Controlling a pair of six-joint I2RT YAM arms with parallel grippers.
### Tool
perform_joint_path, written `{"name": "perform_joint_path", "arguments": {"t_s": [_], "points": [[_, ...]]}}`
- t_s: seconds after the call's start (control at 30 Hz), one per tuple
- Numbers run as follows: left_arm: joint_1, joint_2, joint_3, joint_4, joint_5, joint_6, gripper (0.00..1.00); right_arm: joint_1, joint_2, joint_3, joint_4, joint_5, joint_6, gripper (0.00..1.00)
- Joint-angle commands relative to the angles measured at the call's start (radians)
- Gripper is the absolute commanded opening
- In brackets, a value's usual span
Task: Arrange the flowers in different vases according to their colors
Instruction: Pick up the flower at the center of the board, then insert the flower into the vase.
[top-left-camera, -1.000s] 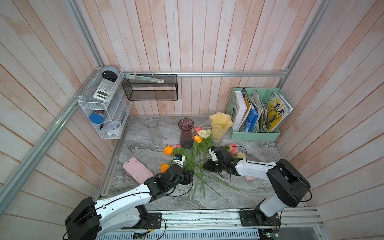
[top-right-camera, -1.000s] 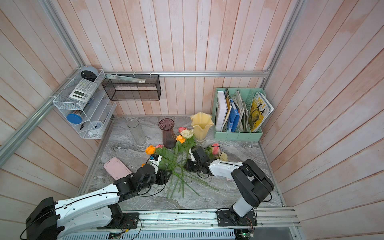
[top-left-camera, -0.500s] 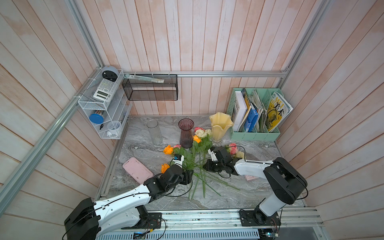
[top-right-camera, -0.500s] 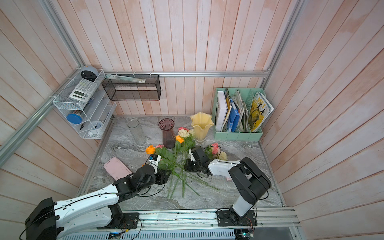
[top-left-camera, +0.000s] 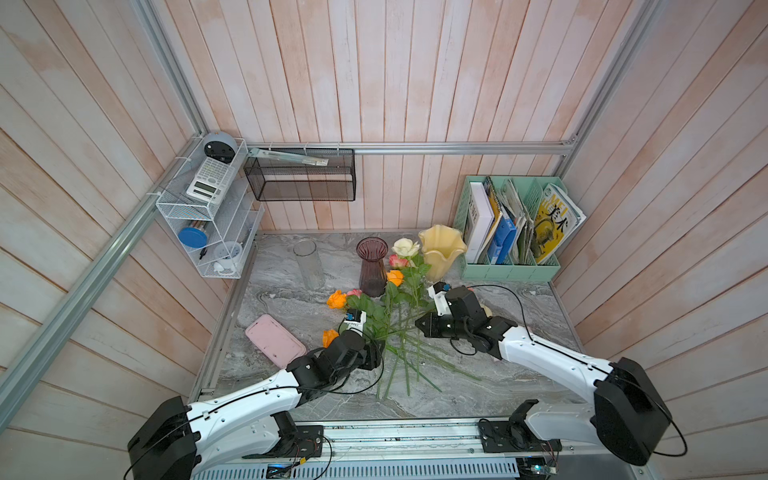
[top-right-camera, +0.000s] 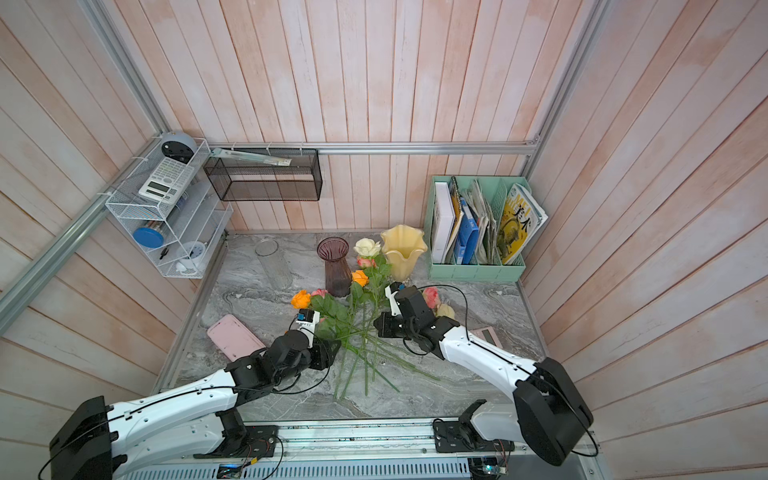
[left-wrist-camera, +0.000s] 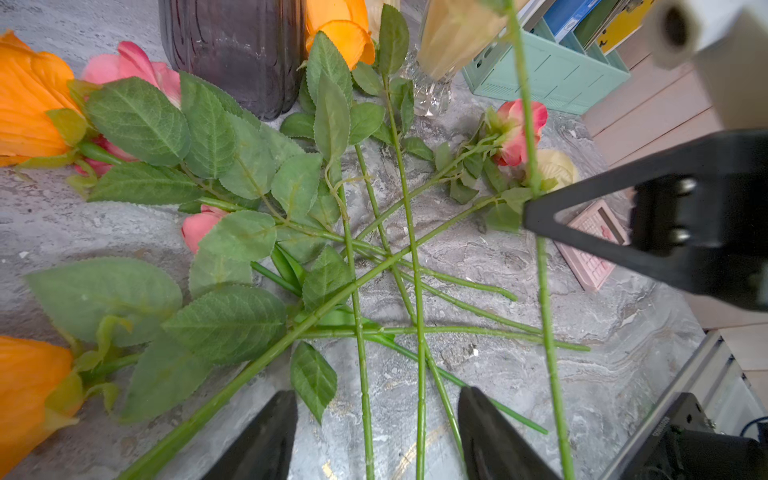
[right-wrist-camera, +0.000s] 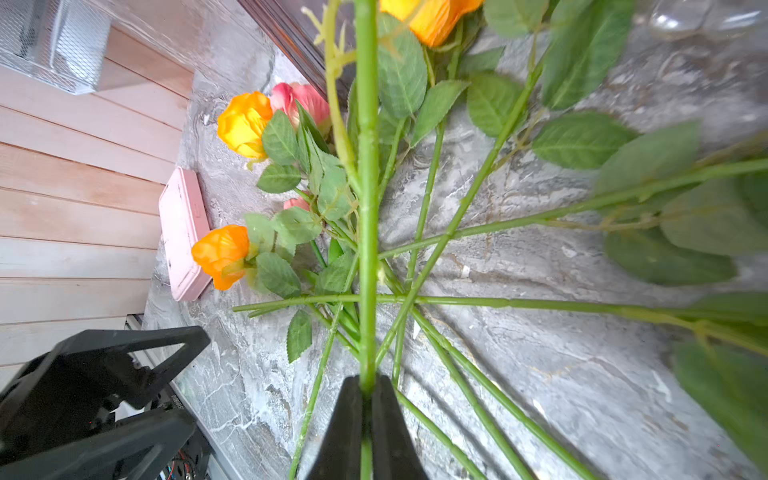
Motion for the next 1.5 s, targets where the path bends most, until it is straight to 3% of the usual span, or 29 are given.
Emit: {"name": "perform_joint_path", "arguments": {"t_s": [0.0, 0.2, 0.37, 0.5, 0.67, 0.77, 0.93, 1.17, 1.47], "points": [[-0.003, -0.011, -0.019, 0.004, -0.015, -0.005, 0.67, -0.006, -0.055, -0.019, -0.093, 0.068, -0.023, 0.0], [-0.001, -0.011, -0.023, 0.012, -0.014, -0.008, 0.67, -0.005, -0.198, -0.017, -0.072, 0.055, -0.087, 0.0], [-0.003, -0.013, -0.035, 0.029, -0.022, -0.009, 0.67, 0.004, -0.247, 0.08, -0.092, 0.036, -0.139, 0.0], [-0.003, -0.011, -0.039, 0.041, -0.026, -0.01, 0.67, 0.032, -0.182, 0.252, -0.117, 0.023, -0.211, 0.0], [-0.002, 0.005, -0.043, 0.06, -0.024, -0.015, 0.67, 0.022, -0.122, 0.448, -0.062, 0.236, -0.39, 0.0], [-0.003, 0.012, -0.046, 0.064, -0.024, -0.014, 0.67, -0.062, -0.073, 0.546, -0.013, 0.315, -0.44, 0.0], [-0.002, 0.01, -0.054, 0.061, -0.026, -0.023, 0.68, -0.185, 0.034, 0.592, 0.125, 0.414, -0.475, 0.0], [0.0, -0.015, -0.085, 0.069, -0.028, -0.046, 0.68, -0.22, 0.162, 0.564, 0.368, 0.571, -0.584, 0.0], [0.008, -0.032, -0.102, 0.06, -0.023, -0.055, 0.68, -0.28, 0.282, 0.691, 0.393, 0.543, -0.602, 0.0]]}}
